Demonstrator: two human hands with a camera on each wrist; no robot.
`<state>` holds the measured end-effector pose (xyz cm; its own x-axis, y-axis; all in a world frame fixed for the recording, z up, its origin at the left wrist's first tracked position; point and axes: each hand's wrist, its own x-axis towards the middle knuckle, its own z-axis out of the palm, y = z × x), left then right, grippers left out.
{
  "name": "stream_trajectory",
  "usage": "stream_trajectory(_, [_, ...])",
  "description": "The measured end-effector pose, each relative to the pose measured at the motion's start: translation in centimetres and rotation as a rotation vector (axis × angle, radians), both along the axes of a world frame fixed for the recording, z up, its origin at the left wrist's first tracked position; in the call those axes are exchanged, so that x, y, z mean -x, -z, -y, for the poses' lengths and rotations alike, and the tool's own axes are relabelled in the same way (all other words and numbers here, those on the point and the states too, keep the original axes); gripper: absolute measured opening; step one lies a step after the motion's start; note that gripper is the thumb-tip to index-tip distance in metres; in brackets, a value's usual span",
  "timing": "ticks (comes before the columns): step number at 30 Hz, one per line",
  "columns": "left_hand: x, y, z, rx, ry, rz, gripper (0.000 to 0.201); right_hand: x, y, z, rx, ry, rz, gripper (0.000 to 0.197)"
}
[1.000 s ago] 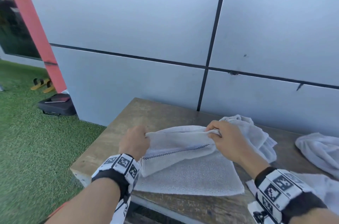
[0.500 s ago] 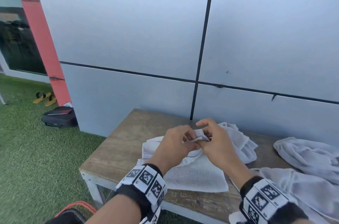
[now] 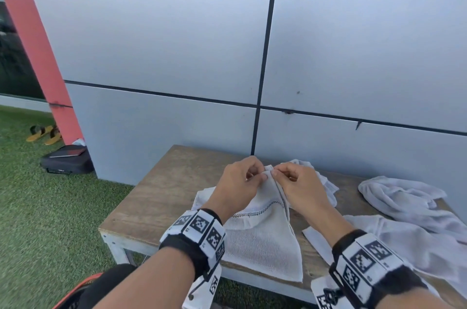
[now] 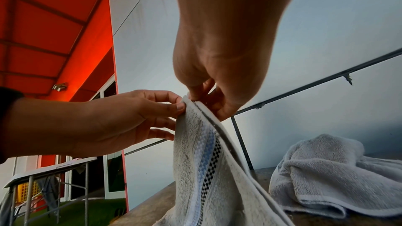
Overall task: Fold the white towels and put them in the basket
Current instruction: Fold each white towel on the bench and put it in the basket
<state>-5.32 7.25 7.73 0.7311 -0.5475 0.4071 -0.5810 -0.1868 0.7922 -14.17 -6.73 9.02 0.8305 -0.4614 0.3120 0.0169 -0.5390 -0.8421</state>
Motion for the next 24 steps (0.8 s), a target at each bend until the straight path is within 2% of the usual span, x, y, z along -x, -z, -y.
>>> stream_trajectory(5, [-0.3, -0.9, 0.7, -0.008, -0.015, -0.018, 0.01, 0.0, 0.0, 0.8, 0.077, 0.074, 0.026, 0.01])
stream_trajectory(14, [-0.4, -0.9, 1.4, -0.012, -0.07, -0.013, 0.01, 0.1, 0.0, 0.6, -0.015, 0.042, 0.011, 0.011])
stream_trajectory(24, [-1.3, -0.6, 1.5, 0.025, -0.028, -0.08, 0.013, -0.4, -0.2, 0.4, -0.162, -0.024, -0.047, 0.012])
